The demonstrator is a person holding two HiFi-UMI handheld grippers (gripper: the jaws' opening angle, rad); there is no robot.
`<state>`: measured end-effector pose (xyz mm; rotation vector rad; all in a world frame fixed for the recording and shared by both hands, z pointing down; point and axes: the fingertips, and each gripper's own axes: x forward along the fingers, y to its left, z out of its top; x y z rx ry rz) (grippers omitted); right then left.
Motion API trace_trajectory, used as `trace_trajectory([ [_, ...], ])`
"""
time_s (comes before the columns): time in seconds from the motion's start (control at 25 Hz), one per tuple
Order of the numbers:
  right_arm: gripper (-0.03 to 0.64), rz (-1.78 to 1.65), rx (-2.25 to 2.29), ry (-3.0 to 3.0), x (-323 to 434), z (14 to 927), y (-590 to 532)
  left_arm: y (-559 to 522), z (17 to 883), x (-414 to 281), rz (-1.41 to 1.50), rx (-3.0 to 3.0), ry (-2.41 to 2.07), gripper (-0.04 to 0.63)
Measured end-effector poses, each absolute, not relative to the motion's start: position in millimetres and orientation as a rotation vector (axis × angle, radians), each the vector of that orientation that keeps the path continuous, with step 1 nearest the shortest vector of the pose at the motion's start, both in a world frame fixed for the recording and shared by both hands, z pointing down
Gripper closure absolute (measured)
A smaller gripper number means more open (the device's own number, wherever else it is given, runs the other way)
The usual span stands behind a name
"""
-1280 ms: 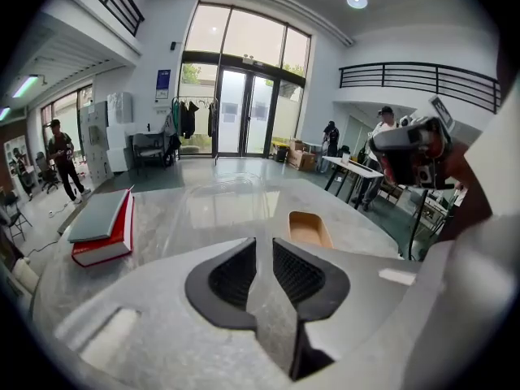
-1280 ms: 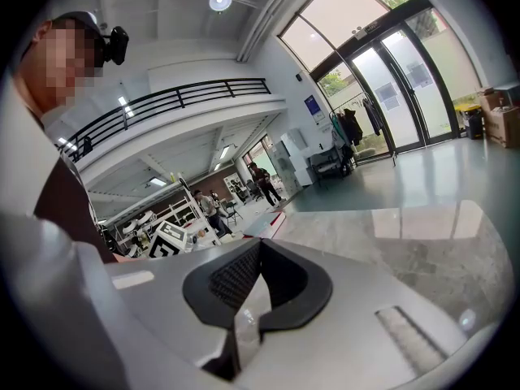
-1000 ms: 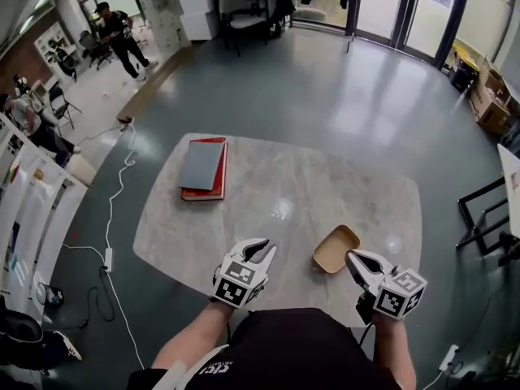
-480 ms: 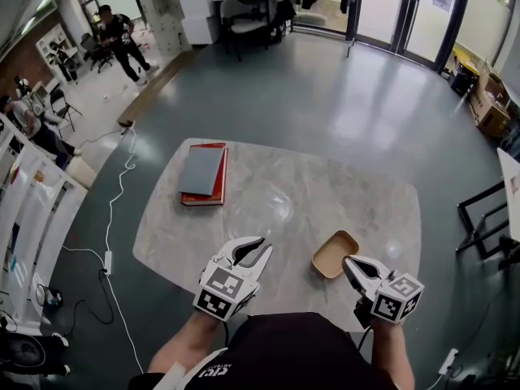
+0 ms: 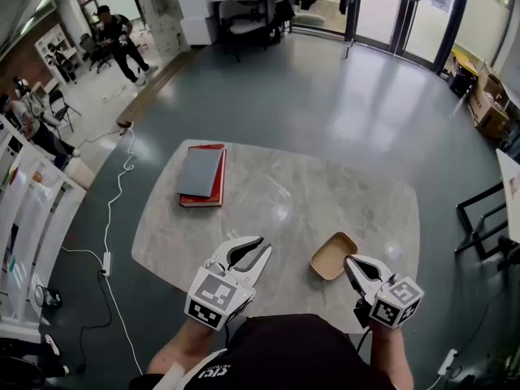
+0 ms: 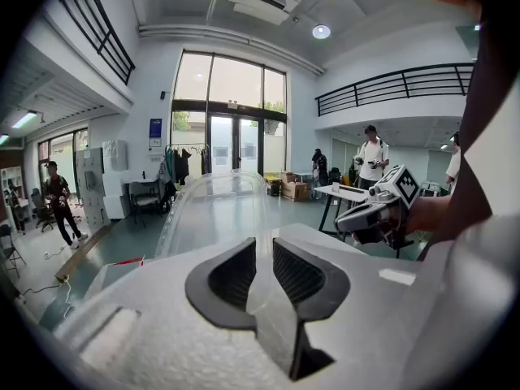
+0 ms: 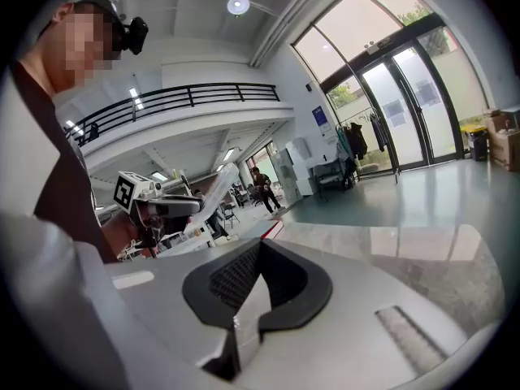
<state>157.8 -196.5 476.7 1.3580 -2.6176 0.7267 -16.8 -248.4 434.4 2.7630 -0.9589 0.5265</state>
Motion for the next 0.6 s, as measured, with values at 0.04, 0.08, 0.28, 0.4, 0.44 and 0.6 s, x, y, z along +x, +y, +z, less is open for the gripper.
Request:
trace_trajectory([
  [0.04, 0.615, 0.699, 1.359, -2.622, 158, 474, -197, -249, 433, -18, 0.523, 2.766, -0.967, 0.526],
  [0.08, 0.615, 0.673, 1.357, -2.626, 157, 471, -198, -250, 431, -19, 0.518, 2.768, -0.976, 0.526],
  [0.28, 0.615, 0.564, 1.311, -2.658, 143, 452, -196, -249, 427, -20, 0.49, 2.763, -0.982, 0.526],
  [0.4, 0.615, 0.453, 1.304, -2.679, 135, 436, -196, -248, 429, -19, 0.472, 2.752, -0.969, 0.526],
  [0.44, 0.615, 0.421, 1.311, -2.687, 134, 430, -197, -248, 429, -19, 0.467, 2.749, -0.967, 0.526],
  [0.6, 0.615, 0.367, 1.318, -2.722, 133, 412, -198, -249, 429, -19, 0.445, 2.74, -0.96, 0.526],
])
